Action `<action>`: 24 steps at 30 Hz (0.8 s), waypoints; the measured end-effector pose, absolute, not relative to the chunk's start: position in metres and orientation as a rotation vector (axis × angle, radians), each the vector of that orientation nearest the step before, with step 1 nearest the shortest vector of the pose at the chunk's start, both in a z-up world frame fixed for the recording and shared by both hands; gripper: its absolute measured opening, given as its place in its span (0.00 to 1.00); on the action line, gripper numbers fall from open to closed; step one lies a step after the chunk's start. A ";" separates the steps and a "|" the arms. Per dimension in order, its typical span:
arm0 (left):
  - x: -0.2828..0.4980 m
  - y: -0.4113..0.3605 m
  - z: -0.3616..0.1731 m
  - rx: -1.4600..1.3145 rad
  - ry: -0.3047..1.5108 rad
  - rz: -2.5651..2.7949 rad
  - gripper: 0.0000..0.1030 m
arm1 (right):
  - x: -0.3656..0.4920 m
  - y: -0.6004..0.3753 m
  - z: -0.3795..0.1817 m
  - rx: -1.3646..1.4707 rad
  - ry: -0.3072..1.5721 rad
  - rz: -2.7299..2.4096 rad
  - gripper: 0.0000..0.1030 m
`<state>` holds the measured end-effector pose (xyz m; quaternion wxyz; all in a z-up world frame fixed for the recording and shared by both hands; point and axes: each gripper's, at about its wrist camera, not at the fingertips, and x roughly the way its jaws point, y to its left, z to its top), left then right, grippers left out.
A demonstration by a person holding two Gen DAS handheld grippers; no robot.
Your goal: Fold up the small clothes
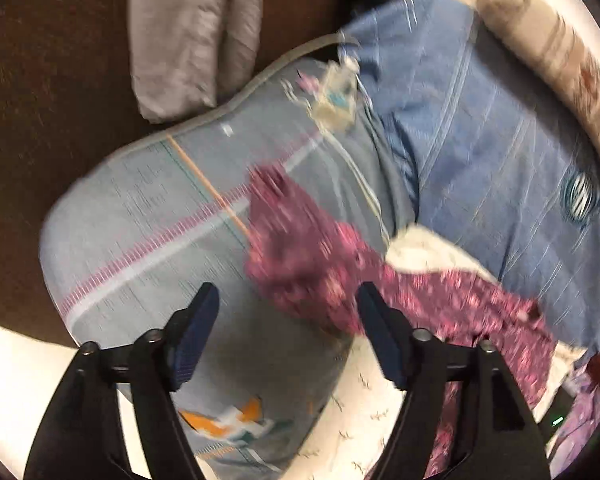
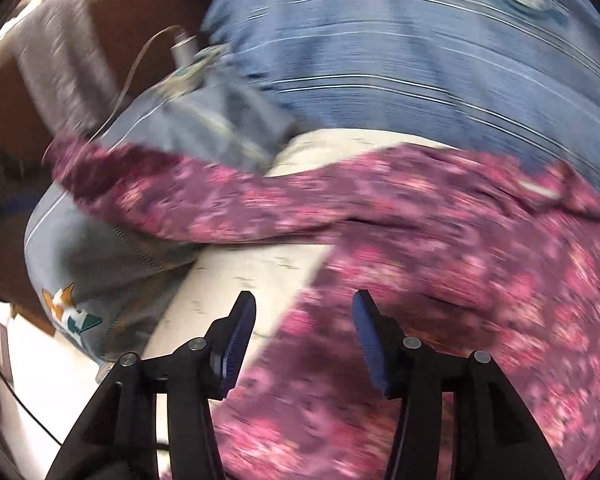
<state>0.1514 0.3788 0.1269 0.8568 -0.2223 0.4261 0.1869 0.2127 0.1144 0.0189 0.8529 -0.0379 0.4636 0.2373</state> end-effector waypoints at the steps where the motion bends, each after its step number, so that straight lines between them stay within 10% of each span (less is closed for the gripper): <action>1: 0.151 0.389 0.129 -0.484 0.894 0.400 0.77 | 0.213 0.125 0.016 -0.103 0.972 0.513 0.52; 17: 0.212 0.405 0.076 -0.588 0.948 0.344 0.79 | 0.215 0.141 -0.011 -0.184 0.978 0.500 0.53; 24: 0.216 0.390 0.062 -0.577 0.937 0.380 0.29 | 0.221 0.115 -0.008 -0.107 0.986 0.488 0.53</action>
